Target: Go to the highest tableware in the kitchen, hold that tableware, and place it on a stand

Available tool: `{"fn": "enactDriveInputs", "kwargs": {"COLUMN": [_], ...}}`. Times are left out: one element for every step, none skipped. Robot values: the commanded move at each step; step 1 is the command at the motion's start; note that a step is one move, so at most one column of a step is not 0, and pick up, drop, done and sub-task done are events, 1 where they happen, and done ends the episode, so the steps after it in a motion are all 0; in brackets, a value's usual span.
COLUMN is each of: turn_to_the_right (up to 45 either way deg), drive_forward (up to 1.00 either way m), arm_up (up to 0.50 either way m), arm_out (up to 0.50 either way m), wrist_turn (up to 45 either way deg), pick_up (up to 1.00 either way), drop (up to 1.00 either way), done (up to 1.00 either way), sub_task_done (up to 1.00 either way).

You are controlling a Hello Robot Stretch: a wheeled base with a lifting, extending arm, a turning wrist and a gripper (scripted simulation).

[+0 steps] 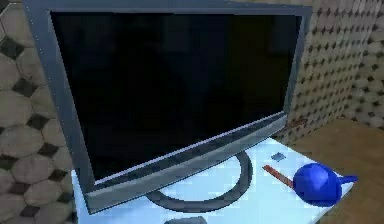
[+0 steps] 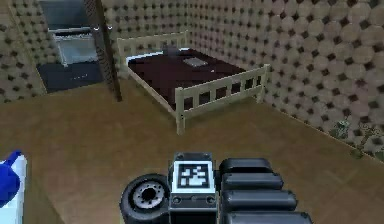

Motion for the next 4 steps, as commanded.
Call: {"fn": "enactDriveInputs", "kwargs": {"turn_to_the_right": [45.0,24.0,0.0,-45.0], "drive_forward": [0.00,0.00,0.20,0.00], "arm_up": [0.00,0.00,0.00,0.00], "arm_out": [0.00,0.00,0.00,0.00], "wrist_turn": [0.0,0.0,0.0,0.0], "pick_up": [0.00,0.00,0.00,0.00], "drop": [0.00,0.00,0.00,0.00], "done": [0.00,0.00,0.00,0.00], "sub_task_done": [0.00,0.00,0.00,0.00]}}
